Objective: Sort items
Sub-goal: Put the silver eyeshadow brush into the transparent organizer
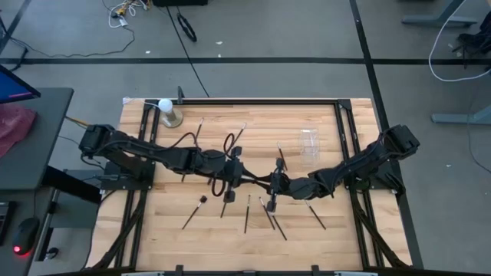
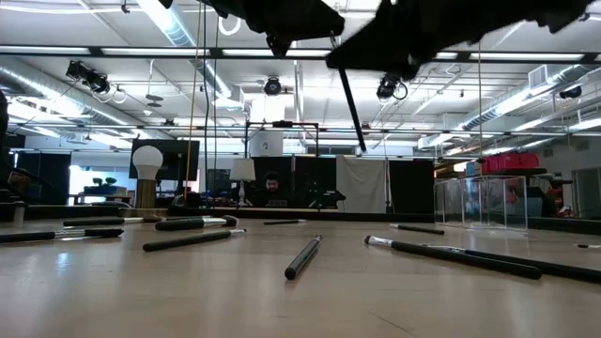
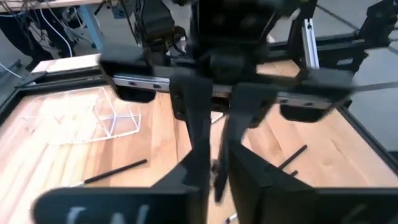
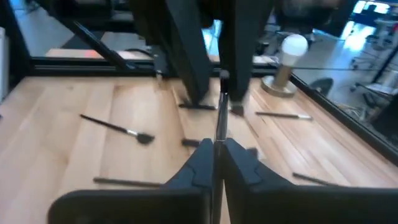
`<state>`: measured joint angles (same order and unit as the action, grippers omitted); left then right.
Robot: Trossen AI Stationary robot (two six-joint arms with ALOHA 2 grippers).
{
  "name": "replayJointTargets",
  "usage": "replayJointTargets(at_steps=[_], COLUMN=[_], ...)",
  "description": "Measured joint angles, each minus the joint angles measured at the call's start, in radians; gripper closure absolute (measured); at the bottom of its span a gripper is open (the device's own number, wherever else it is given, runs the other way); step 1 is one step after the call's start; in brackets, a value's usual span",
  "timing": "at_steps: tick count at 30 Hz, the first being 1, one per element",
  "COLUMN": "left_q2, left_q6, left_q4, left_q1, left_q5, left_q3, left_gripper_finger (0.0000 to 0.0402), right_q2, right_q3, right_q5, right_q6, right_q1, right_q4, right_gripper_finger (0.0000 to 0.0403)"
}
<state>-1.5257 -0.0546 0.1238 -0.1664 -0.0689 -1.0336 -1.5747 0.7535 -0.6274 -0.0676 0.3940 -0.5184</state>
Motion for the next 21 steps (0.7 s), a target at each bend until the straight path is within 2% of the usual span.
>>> replayJointTargets(at_steps=[5, 8, 11, 13, 15, 19, 21], left_q2=[0.079, 0.131, 0.161, 0.169, 0.179, 0.177, 0.177], left_q6=[-0.01, -0.005, 0.008, 0.019, 0.024, 0.045, 0.049], left_q4=[-0.105, -0.203, -0.186, -0.1, -0.021, 0.189, 0.269], left_q1=[0.003, 0.007, 0.007, 0.007, 0.014, 0.025, 0.025], left_q5=[0.001, -0.001, -0.027, -0.028, -0.034, -0.048, -0.058], left_q3=[0.0, 0.0, 0.054, 0.115, 0.191, 0.318, 0.364], left_gripper_finger=[0.0268, 0.0237, 0.0218, 0.0214, 0.0212, 0.0215, 0.0219], right_q2=[0.015, 0.086, 0.214, 0.319, 0.421, 0.565, 0.591], right_q3=[-0.126, -0.201, -0.268, -0.309, -0.348, -0.403, -0.421], right_q5=[-0.124, -0.291, -0.448, -0.537, -0.579, -0.543, -0.539], right_q6=[-0.045, -0.039, 0.021, 0.072, 0.112, 0.134, 0.099], right_q1=[0.008, 0.018, 0.017, -0.005, -0.045, -0.185, -0.264], right_q4=[-0.178, -0.243, -0.256, -0.257, -0.258, -0.208, -0.167], right_gripper_finger=[0.0393, 0.0393, 0.0393, 0.0394, 0.0394, 0.0394, 0.0394])
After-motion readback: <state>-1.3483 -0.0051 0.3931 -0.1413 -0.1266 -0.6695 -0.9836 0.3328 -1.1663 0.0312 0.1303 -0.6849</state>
